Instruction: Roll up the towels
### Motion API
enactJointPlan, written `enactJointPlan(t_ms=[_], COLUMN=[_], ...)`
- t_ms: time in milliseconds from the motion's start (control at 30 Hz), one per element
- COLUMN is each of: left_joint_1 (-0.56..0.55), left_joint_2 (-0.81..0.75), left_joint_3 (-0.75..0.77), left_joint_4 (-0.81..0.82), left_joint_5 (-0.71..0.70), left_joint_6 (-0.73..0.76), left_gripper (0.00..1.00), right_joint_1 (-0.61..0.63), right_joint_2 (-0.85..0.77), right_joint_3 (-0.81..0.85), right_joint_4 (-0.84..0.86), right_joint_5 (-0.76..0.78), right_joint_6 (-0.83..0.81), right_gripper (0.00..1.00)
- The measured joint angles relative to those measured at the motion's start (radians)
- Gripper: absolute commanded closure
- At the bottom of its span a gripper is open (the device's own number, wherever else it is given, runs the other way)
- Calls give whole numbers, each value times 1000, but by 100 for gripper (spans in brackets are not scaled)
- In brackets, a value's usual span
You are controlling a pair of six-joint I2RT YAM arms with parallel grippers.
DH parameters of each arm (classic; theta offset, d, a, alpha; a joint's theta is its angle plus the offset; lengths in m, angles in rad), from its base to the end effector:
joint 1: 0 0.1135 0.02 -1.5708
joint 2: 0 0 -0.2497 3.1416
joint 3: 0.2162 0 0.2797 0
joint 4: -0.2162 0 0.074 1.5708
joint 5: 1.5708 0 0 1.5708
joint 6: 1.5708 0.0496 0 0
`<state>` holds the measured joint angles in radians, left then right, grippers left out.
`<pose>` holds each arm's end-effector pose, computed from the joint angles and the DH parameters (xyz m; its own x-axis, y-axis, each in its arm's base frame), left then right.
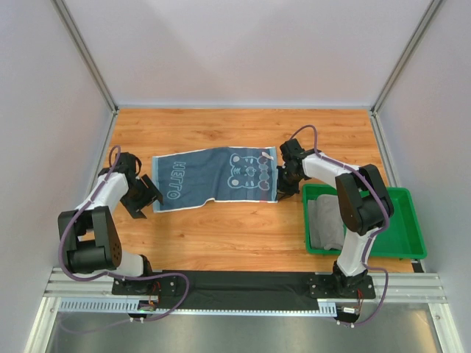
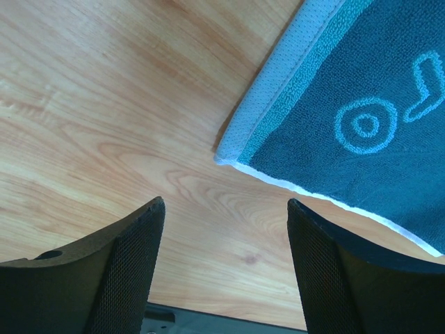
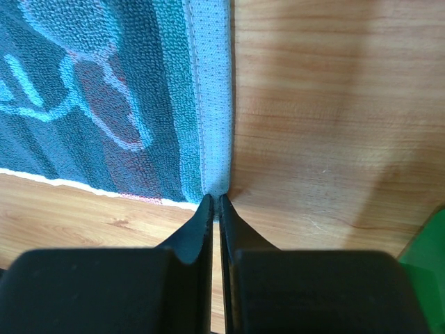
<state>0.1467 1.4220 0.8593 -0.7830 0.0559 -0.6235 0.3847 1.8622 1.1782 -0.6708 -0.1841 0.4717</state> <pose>0.2711 0.0373 0.1450 -0.7049 -0.6934 -0.1494 -0.6715 0.7202 -0.1745 0.3374 0.1464 0.1066 -0.9907 0.0809 -0.1097 0.0504 0.9652 0.2567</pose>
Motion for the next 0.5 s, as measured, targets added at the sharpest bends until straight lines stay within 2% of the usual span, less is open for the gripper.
enactJointPlan(t_ms=[133, 267, 500], left_joint_1=[0, 0, -42], left_joint_2=[-24, -32, 0], left_joint_3=[-1, -13, -42], left_joint_4=[0, 12, 32], left_joint_5=[-26, -33, -67], left_joint_6=[-8, -20, -35], left_gripper=[28, 42, 40], right_joint_1=[-3, -10, -13], right_joint_2=[-11, -26, -31], right_joint_3=[-9, -22, -29], right_joint_4=[3, -5, -5], right_joint_5=[8, 26, 26], right_joint_6=[-6, -20, -31], right_gripper=[100, 100, 100])
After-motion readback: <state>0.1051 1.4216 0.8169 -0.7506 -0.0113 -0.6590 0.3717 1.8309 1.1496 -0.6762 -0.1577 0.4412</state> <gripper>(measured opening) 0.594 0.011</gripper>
